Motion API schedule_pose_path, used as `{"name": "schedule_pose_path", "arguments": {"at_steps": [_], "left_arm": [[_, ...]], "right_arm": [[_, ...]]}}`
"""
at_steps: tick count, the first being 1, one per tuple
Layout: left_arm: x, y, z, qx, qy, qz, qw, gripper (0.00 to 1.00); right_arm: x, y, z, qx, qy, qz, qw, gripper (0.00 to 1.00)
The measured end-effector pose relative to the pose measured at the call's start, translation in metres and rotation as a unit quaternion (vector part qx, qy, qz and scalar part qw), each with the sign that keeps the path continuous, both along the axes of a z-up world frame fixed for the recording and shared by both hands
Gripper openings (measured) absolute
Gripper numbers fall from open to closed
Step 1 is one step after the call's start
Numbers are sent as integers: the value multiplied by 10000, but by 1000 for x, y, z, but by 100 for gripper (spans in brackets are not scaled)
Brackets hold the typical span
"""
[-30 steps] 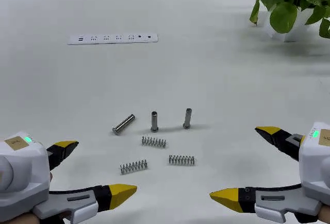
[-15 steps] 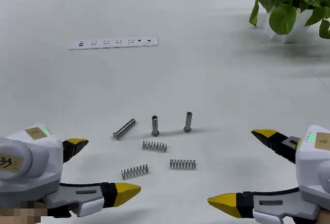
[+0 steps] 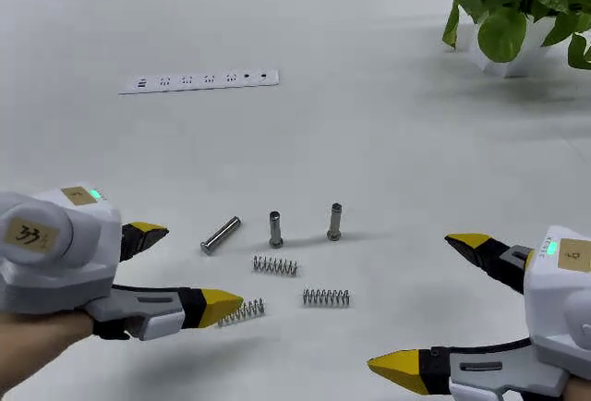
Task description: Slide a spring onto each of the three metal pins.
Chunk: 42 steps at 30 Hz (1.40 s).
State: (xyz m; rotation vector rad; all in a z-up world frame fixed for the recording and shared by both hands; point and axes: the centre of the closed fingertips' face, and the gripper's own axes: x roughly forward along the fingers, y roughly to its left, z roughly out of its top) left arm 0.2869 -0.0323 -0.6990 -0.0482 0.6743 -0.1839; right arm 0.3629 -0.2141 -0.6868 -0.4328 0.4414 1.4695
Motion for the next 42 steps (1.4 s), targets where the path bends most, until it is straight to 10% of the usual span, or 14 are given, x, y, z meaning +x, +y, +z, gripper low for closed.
{"name": "schedule_pose_path", "arguments": {"at_steps": [42], "left_arm": [[62, 33, -30, 129, 823, -12, 9965, 26]], "right_arm": [[2, -3, -6, 7, 146, -92, 9999, 98]]}}
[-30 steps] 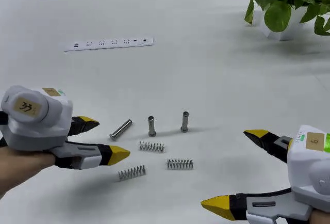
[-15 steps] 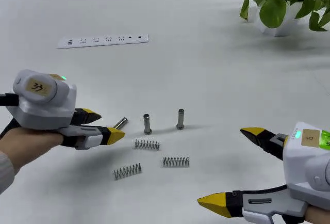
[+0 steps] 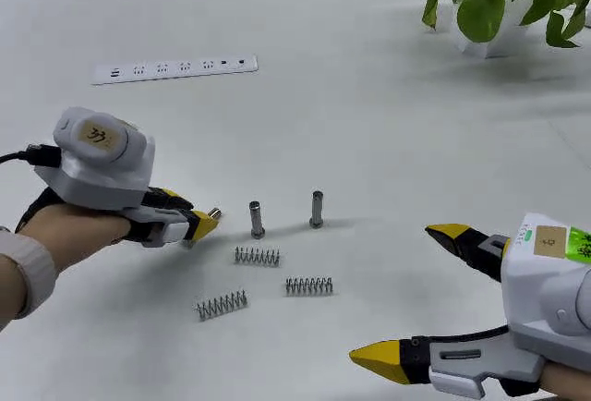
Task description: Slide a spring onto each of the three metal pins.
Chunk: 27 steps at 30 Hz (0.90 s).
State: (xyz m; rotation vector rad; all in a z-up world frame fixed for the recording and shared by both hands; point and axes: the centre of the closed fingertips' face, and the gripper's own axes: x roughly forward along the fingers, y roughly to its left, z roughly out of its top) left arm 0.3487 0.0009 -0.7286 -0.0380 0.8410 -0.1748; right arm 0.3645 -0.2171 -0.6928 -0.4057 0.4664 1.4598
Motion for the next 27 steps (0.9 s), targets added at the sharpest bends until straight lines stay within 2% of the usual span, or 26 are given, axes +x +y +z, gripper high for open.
{"name": "schedule_pose_path", "arguments": {"at_steps": [6, 15, 18, 22, 27], "left_arm": [[6, -6, -3, 20, 113, -32, 9999, 19], [9, -1, -12, 170, 346, -152, 9991, 14], [10, 1, -15, 349, 463, -262, 9980, 13], [12, -2, -18, 454, 540, -342, 9969, 13], [14, 0, -19, 620, 619, -416, 9953, 12]], "right_arm": [[0, 0, 1, 18, 8, -30, 10000, 98], [-2, 2, 3, 41, 16, -40, 10000, 98], [-2, 2, 4, 44, 13, -44, 10000, 98], [-2, 1, 4, 51, 13, -49, 10000, 98], [-1, 1, 3, 58, 17, -53, 10000, 98]]}}
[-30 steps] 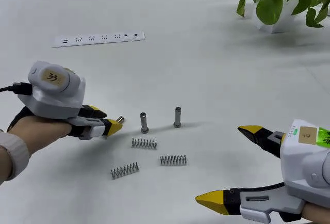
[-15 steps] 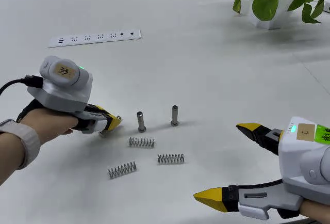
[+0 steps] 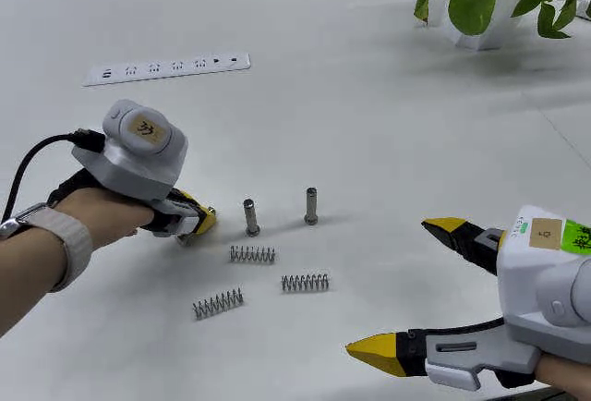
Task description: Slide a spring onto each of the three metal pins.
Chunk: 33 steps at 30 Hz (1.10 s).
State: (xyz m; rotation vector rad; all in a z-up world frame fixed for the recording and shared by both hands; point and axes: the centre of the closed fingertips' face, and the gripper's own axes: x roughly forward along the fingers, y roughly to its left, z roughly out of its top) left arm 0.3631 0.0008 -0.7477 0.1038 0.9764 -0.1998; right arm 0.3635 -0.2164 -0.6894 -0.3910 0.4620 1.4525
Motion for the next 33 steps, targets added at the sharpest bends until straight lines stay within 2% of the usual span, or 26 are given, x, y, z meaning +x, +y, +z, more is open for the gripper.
{"name": "schedule_pose_path", "arguments": {"at_steps": [3, 6, 11, 16, 22, 31, 33], "left_arm": [[0, 0, -1, 77, 96, -22, 9999, 13], [0, 1, -2, 287, 229, -134, 9992, 12], [0, -2, -2, 404, 442, -157, 9981, 12], [0, 0, -3, 497, 565, -127, 9971, 10], [0, 1, -4, 442, 541, -43, 9975, 8], [-1, 4, -4, 32, 260, 279, 9993, 8], [-2, 5, -4, 23, 189, 310, 9993, 8]], "right_arm": [[0, 0, 0, -12, -11, 5, 10000, 98], [-1, 0, 0, -12, -9, 22, 10000, 98], [-2, 0, 0, -22, -23, 26, 10000, 98], [-1, -1, -1, -31, -42, 35, 10000, 98], [-1, -1, -2, -37, -46, 53, 10000, 98], [-1, 0, -3, -44, -38, 58, 10000, 98], [-1, 0, -3, -46, -38, 60, 10000, 98]]}}
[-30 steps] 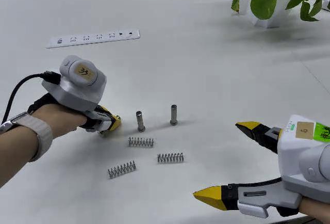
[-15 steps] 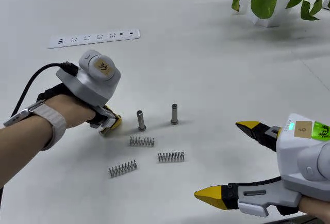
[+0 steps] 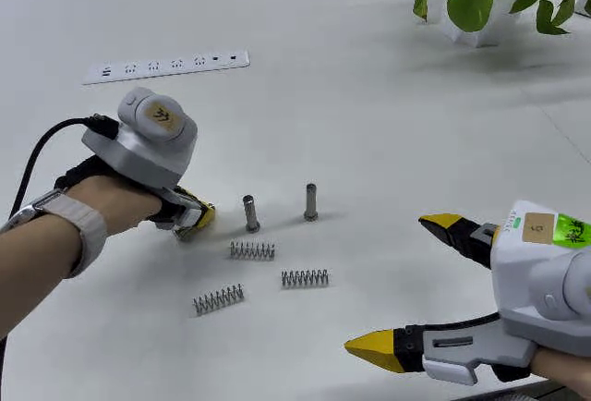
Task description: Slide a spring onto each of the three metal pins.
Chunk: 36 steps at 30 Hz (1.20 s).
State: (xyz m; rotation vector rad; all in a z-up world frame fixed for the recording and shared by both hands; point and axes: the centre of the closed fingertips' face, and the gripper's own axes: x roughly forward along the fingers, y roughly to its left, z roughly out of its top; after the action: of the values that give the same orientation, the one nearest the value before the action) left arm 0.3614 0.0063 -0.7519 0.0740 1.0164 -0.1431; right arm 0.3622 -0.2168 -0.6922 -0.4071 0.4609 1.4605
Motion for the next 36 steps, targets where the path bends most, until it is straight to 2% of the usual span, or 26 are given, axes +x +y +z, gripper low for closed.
{"name": "schedule_pose_path", "arguments": {"at_steps": [8, 10, 13, 17, 22, 27, 30, 32, 36], "left_arm": [[-1, 2, 13, -136, -338, 131, 9993, 8], [-2, 2, 16, -118, -397, 123, 9991, 8], [-3, 2, 26, -109, -568, 128, 9982, 8], [-4, 0, 35, -92, -674, 118, 9976, 8], [-9, -2, 39, -71, -723, 121, 9973, 8], [-15, 3, 40, -93, -768, 205, 9968, 8], [-20, -1, 43, -74, -786, 206, 9967, 8], [-22, 2, 44, -40, -849, 203, 9962, 8], [-27, 7, 43, -55, -850, 239, 9961, 8]], "right_arm": [[-2, 1, -1, -18, 5, 40, 10000, 98], [-2, 1, -1, -18, 7, 43, 10000, 98], [-2, 2, -2, -19, 8, 45, 10000, 98], [-2, 2, -3, -26, 12, 63, 10000, 98], [-5, 3, -3, -35, 18, 92, 10000, 98], [-7, 3, -2, -40, 18, 110, 9999, 98], [-8, 4, -2, -42, 14, 127, 9999, 98], [-9, 4, -2, -42, 21, 128, 9999, 98], [-9, 4, -2, -43, 28, 135, 9999, 98]]}}
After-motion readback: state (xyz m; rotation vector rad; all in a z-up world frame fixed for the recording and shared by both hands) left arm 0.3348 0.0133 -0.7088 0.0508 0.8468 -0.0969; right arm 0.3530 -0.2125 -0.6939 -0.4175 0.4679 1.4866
